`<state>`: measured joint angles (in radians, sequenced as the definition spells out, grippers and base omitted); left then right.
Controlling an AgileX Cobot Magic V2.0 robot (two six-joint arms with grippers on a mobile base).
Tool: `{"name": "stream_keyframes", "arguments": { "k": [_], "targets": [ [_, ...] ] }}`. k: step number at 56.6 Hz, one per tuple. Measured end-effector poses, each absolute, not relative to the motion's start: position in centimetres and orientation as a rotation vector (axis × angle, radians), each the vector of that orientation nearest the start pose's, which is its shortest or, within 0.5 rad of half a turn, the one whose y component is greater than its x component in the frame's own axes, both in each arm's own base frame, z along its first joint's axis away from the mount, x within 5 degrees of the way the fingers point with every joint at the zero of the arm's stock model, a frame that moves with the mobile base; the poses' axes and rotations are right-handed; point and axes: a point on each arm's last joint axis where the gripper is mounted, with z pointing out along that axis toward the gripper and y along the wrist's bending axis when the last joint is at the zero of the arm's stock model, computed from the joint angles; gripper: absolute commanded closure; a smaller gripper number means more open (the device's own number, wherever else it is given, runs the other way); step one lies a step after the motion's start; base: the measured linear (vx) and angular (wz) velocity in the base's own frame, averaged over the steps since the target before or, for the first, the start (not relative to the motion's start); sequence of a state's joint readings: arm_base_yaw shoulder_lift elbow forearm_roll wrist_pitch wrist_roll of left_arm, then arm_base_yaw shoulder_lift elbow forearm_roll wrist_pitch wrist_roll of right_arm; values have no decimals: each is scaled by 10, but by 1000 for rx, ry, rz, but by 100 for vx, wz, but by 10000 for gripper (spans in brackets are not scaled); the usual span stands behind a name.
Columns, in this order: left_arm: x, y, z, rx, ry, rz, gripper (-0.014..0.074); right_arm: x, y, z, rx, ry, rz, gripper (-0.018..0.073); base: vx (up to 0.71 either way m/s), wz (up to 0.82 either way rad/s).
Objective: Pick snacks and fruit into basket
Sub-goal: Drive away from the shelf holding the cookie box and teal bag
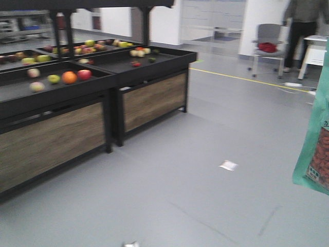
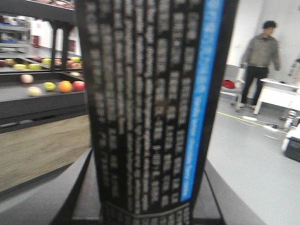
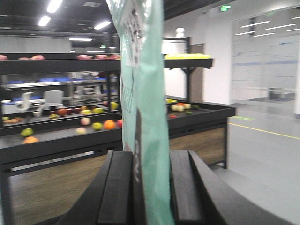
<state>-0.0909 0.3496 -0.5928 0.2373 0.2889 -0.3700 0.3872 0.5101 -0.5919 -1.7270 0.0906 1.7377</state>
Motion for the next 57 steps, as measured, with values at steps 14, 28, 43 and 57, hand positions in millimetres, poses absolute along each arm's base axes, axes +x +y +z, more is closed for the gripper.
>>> {"name": "stream_keyframes", "arguments": {
  "k": [14,28,43,57],
  "targets": [
    [69,0,363,-93,1520,-135,594,100,32,375,-187,1381,269,568,24,-74],
    [69,0,362,-93,1521,-135,594,100,32,375,-187,1381,269,568,22,-80],
    [69,0,362,-93,1521,-135,594,100,32,375,-187,1381,269,568,23,-69],
    [69,0,362,-93,1521,-135,594,100,32,375,-186,1380,269,568,27,-50]
  ]
}}
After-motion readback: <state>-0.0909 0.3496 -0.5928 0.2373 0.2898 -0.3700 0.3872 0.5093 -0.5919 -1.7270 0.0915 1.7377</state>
